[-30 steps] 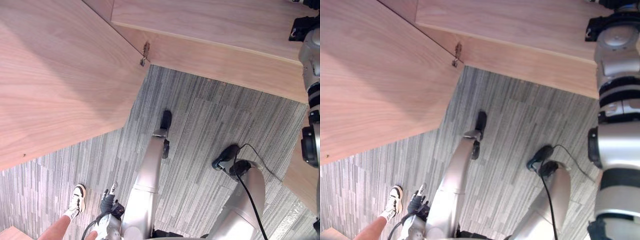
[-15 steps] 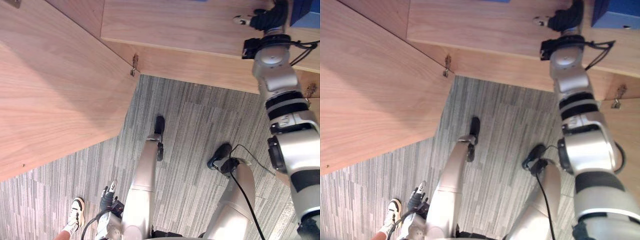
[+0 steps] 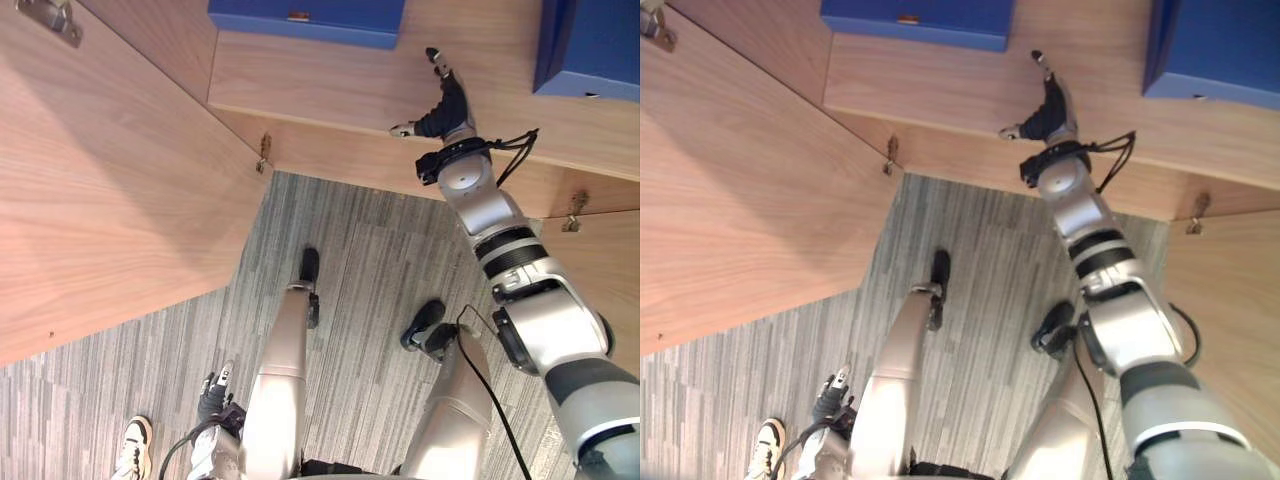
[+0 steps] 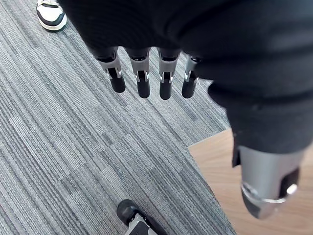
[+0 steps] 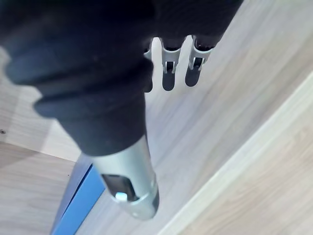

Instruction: Walk over to the cabinet, pick up the folder, carry it to the office cabinet, place the folder inside the office cabinet, then close the office cabinet door

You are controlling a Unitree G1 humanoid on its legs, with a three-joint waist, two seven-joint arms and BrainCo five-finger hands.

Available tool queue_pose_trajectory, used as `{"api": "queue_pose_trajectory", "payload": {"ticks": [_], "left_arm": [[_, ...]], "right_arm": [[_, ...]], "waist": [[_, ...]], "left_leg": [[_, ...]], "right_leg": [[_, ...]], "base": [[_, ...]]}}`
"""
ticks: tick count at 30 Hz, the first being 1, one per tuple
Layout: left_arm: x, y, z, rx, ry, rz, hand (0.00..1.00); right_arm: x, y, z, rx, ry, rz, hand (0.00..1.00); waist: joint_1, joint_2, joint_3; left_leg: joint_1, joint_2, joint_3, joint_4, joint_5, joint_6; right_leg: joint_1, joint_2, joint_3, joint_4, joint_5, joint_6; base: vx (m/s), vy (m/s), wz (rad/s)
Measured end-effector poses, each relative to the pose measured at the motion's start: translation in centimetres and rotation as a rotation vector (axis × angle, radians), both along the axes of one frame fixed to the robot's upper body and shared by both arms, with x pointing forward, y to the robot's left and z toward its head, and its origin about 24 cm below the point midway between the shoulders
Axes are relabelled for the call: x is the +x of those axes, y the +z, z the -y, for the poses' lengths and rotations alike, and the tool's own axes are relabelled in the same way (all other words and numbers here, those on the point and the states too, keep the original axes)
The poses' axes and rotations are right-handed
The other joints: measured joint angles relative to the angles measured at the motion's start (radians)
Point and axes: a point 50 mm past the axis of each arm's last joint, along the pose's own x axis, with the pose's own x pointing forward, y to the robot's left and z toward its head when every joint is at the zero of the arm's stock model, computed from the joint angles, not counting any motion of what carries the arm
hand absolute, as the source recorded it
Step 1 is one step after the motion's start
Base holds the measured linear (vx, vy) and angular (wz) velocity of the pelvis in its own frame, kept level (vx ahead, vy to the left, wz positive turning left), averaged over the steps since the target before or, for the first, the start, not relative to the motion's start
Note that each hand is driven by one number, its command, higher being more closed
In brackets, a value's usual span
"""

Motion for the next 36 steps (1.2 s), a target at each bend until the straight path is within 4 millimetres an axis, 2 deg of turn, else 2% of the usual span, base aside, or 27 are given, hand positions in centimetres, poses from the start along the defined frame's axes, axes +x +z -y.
{"api": "queue_pose_trajectory", "payload": {"ticks": [6, 9, 17, 24, 31, 36], "left_arm": [[-1.4, -0.3, -1.4, 0.034, -0.005, -0.031, 0.0], [-1.8, -0.6, -1.8, 0.04, -0.005, -0.051, 0.0], [-2.8, -1.1, -2.4, 0.049, 0.003, -0.092, 0.0], [-3.2, -1.2, -2.6, 0.055, 0.009, -0.109, 0.0], [-3.3, -1.3, -2.6, 0.05, 0.016, -0.114, 0.0], [-3.3, -1.3, -2.6, 0.048, 0.024, -0.112, 0.0]], "right_arm": [[-1.2, -3.1, -0.9, -0.048, 0.063, -0.037, 0.0], [-1.5, -4.6, 0.1, -0.004, 0.047, -0.075, 0.0], [-2.2, -5.6, 2.6, 0.086, -0.015, -0.072, 0.0], [-2.1, -5.2, 3.8, 0.126, -0.048, -0.064, 0.0], [-1.4, -2.2, 5.3, 0.274, -0.104, 0.005, 0.0], [-1.0, -1.0, 6.4, 0.326, -0.154, 0.02, 0.0]], "waist": [[-0.026, -0.037, 0.004], [-0.032, -0.043, 0.005], [-0.051, -0.067, 0.005], [-0.052, -0.07, 0.005], [-0.057, -0.069, 0.005], [-0.059, -0.069, 0.005]], "left_leg": [[0.058, 0.029, 0.03, -0.024, -0.008, 0.006], [0.083, 0.043, 0.047, -0.023, -0.019, 0.01], [0.095, 0.081, 0.071, 0.016, -0.057, 0.012], [0.106, 0.099, 0.086, 0.032, -0.074, 0.009], [0.093, 0.101, 0.102, 0.048, -0.085, 0.013], [0.087, 0.1, 0.102, 0.046, -0.085, 0.013]], "right_leg": [[0.059, 0.031, 0.005, -0.077, 0.036, -0.008], [0.079, 0.047, 0.017, -0.1, 0.055, -0.009], [0.08, 0.079, 0.051, -0.108, 0.06, -0.011], [0.078, 0.093, 0.066, -0.107, 0.061, -0.012], [0.051, 0.092, 0.086, -0.096, 0.061, -0.011], [0.045, 0.09, 0.085, -0.096, 0.061, -0.01]], "base": [[0.04, 0.05, -0.18], [0.04, 0.05, -0.2], [0.01, 0.051, -0.19], [0.01, 0.038, -0.11], [0.01, 0.042, -0.06], [0.02, 0.041, 0.01]]}}
